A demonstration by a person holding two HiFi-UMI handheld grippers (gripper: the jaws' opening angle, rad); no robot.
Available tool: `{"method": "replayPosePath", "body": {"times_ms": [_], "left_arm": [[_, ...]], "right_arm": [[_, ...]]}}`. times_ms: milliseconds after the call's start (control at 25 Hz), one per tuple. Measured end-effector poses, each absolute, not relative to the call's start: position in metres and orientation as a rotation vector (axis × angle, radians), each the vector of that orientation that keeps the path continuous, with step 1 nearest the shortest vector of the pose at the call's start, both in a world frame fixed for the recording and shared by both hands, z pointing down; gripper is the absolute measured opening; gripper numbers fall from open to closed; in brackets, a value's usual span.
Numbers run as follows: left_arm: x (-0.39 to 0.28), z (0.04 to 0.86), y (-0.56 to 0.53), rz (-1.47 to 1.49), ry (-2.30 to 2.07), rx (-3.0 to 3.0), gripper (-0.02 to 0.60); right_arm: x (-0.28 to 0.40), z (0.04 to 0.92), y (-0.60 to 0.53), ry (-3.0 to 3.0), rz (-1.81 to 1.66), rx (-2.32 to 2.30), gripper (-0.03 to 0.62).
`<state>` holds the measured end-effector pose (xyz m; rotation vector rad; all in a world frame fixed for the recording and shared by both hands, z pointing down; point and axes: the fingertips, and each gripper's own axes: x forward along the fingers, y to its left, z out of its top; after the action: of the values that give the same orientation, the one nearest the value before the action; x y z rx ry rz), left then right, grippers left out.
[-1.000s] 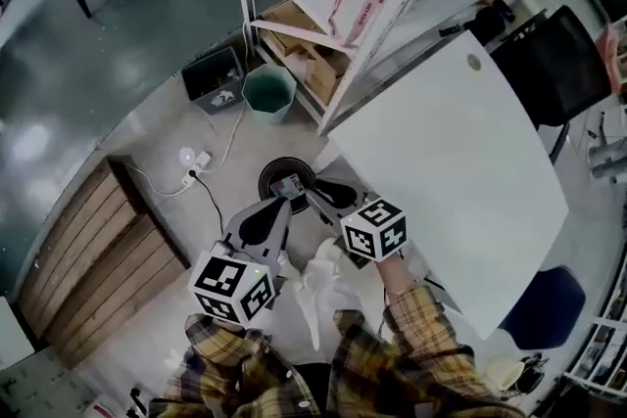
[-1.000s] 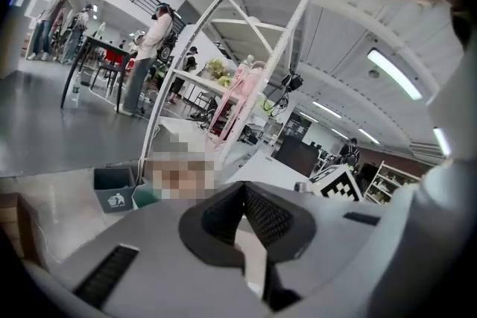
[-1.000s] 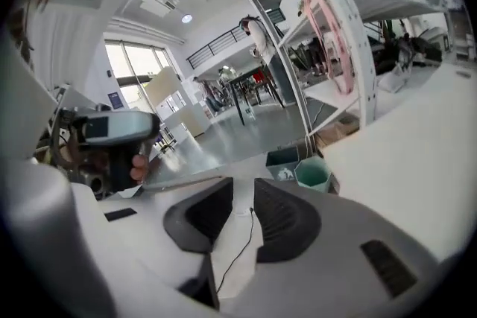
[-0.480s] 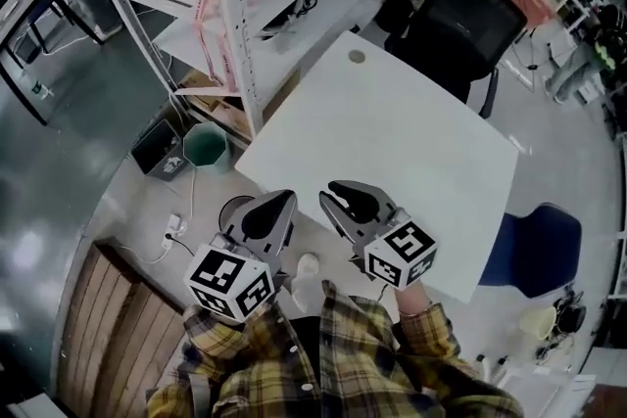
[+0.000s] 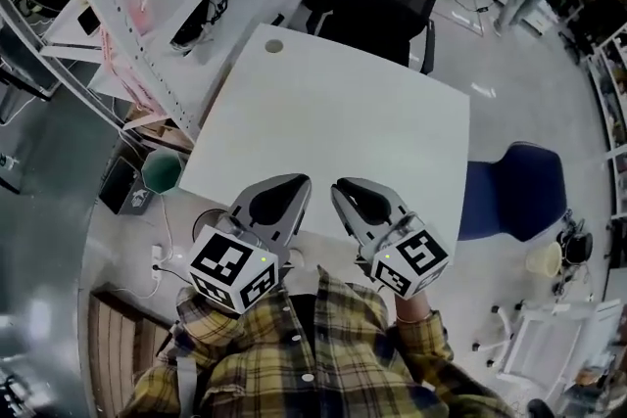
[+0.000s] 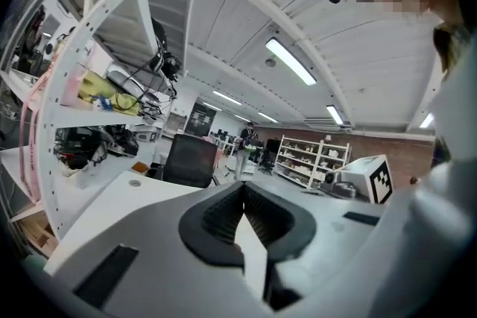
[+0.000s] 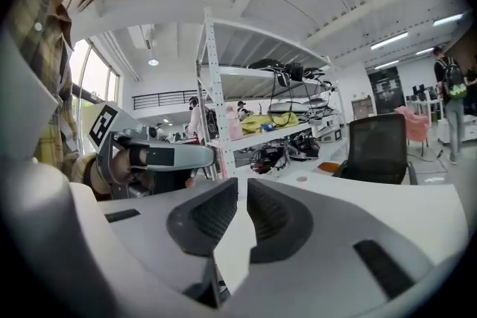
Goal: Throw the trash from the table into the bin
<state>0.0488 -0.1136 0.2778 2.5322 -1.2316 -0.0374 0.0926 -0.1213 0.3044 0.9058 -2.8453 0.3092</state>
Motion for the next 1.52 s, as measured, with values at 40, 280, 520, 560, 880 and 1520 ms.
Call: {"method": "replayPosePath", "body": {"times_ms": [40,280,520,560,880,1520], "left_arm": [[0.056,0.277,-0.115,-0.027,-1.200,2.549,0.008],[0.080,0.277,-0.117,0.025,-1.055,2.598,0.008],[0.079,0.280,-0.121,0.060,-1.005,2.626,0.008],[0.078,0.281,-0.121,0.061,-1.003,2.626,0.008],[0.071,0.284,-0.121,0.079,-1.012,2.620,0.008],[0.053,0.288,-0.127,0.092,-1.047,2.606,0.008]], "right_arm": [[0.099,0.302,-0.121,-2.837,0.304,0.941,0.031],[0.125,0.300,-0.124,-2.787,0.339,1.084,0.003],[0.126,0.299,-0.126,-2.737,0.304,1.159,-0.002],[0.126,0.300,-0.127,-2.733,0.305,1.169,-0.002],[0.121,0.309,-0.129,-2.721,0.333,1.164,-0.002],[0.101,0.317,-0.136,-2.738,0.368,1.085,-0.002]]}}
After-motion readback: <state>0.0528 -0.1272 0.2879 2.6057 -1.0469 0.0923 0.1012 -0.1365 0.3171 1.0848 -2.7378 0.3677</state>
